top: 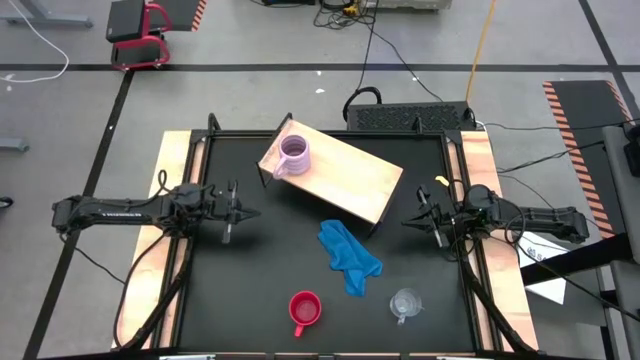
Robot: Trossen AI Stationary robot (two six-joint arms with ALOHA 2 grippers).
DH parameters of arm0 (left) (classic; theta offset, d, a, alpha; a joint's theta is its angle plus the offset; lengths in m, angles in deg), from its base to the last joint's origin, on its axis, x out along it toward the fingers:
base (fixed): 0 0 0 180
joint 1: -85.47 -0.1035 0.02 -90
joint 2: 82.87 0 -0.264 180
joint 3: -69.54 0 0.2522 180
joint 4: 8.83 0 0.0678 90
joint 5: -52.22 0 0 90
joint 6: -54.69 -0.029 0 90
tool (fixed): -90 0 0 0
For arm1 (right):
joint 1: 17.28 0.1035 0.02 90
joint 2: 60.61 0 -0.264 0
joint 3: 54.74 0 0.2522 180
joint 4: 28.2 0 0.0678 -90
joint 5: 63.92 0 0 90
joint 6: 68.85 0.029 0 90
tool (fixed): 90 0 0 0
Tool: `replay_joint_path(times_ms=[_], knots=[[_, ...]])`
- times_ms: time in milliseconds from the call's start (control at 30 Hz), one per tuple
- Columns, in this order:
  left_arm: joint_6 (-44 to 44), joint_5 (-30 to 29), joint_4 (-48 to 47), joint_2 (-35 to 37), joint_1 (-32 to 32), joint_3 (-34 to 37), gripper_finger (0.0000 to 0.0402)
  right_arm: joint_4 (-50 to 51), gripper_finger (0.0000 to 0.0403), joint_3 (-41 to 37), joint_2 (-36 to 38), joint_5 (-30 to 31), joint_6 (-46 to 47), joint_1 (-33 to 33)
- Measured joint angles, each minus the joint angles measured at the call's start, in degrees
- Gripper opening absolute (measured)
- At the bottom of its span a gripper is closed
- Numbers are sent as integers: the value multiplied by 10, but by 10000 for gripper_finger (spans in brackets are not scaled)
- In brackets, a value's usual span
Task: Stack small to large cups/mugs on shelf
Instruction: Put the red mug on the shelf
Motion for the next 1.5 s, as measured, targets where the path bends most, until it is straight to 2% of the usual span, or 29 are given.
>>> replay_joint_path(times_ms=[700,767,900,967,1233,1500], knots=[[3,19,0,0,0,11,0,0,0,0,0,0,0,0],[4,32,0,0,0,11,0,0,0,0,0,0,0,0],[5,95,3,-1,6,11,0,0,0,0,0,0,0,0],[4,104,2,-5,22,11,0,0,0,0,0,0,-2,0],[28,68,58,-32,106,11,0,-4,0,0,0,0,-13,0],[57,-11,97,-94,173,-3,0,-4,0,0,0,0,-13,0]])
